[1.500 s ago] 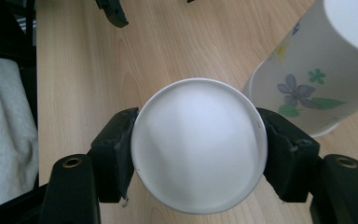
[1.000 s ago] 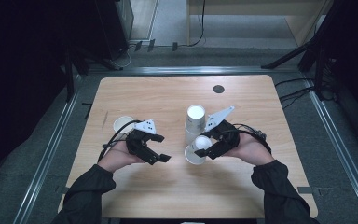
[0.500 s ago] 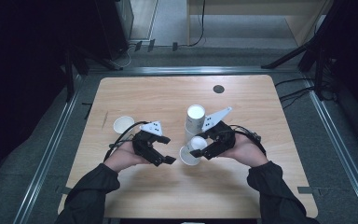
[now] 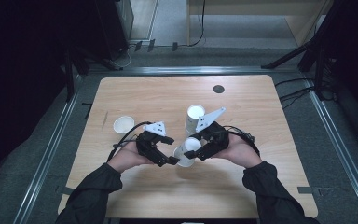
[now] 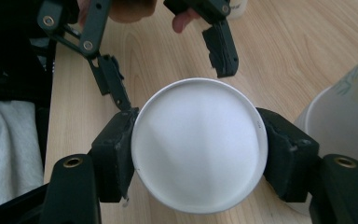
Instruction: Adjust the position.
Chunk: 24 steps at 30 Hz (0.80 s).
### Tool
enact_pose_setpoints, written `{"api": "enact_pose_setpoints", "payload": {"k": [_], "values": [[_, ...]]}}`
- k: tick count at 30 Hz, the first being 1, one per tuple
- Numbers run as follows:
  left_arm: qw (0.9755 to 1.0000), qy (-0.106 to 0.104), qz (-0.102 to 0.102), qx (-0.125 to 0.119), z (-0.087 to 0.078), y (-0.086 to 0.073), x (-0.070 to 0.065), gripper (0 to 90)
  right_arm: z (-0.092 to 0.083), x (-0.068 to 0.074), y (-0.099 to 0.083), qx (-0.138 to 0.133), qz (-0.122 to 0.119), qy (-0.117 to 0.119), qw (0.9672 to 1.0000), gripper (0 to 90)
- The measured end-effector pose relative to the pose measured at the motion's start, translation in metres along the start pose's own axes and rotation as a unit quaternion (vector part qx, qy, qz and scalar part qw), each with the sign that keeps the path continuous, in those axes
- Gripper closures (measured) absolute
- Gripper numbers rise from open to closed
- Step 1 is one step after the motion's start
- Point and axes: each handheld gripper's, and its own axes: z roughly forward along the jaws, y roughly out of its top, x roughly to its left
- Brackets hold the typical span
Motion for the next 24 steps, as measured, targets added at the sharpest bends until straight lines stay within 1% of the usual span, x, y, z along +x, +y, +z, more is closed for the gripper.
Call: {"api": "enact_pose_setpoints", "payload": {"k": [2,4,7,9,12,16,19,21,24], "values": [[1.0000,-0.003,0.002,0.000,0.001,0.000,-0.001,13.3,0.001,0.000,0.001,-0.001,0.000,0.003,1.0000,34.7],[1.0000,-0.004,0.008,0.001,0.003,0.001,-0.002,13.1,0.003,0.001,0.002,0.000,0.000,-0.002,1.0000,34.7],[0.9998,-0.005,0.018,0.002,0.006,0.002,-0.005,12.9,0.005,0.002,0.003,0.000,0.003,-0.001,1.0000,34.8],[0.9998,-0.006,0.020,0.000,0.007,0.002,-0.006,12.9,0.005,0.003,0.004,-0.003,0.002,0.000,1.0000,34.8],[0.9998,-0.004,0.020,-0.003,0.009,0.003,-0.007,12.9,0.005,0.003,0.006,-0.006,0.007,0.006,0.9999,34.9],[0.9996,-0.008,0.027,-0.006,0.010,0.003,-0.007,12.9,0.005,0.005,0.007,-0.010,0.008,0.008,0.9999,34.9],[0.9995,-0.005,0.031,-0.005,0.013,0.003,-0.009,13.0,0.005,0.005,0.008,-0.014,0.009,0.008,0.9998,34.9],[0.9993,0.000,0.037,-0.004,0.013,0.003,-0.010,13.3,0.005,0.006,0.008,-0.013,0.009,0.008,0.9998,34.9],[0.9992,-0.001,0.039,-0.003,0.013,0.003,-0.010,15.4,0.005,0.006,0.009,-0.015,0.011,0.011,0.9998,34.9]]}}
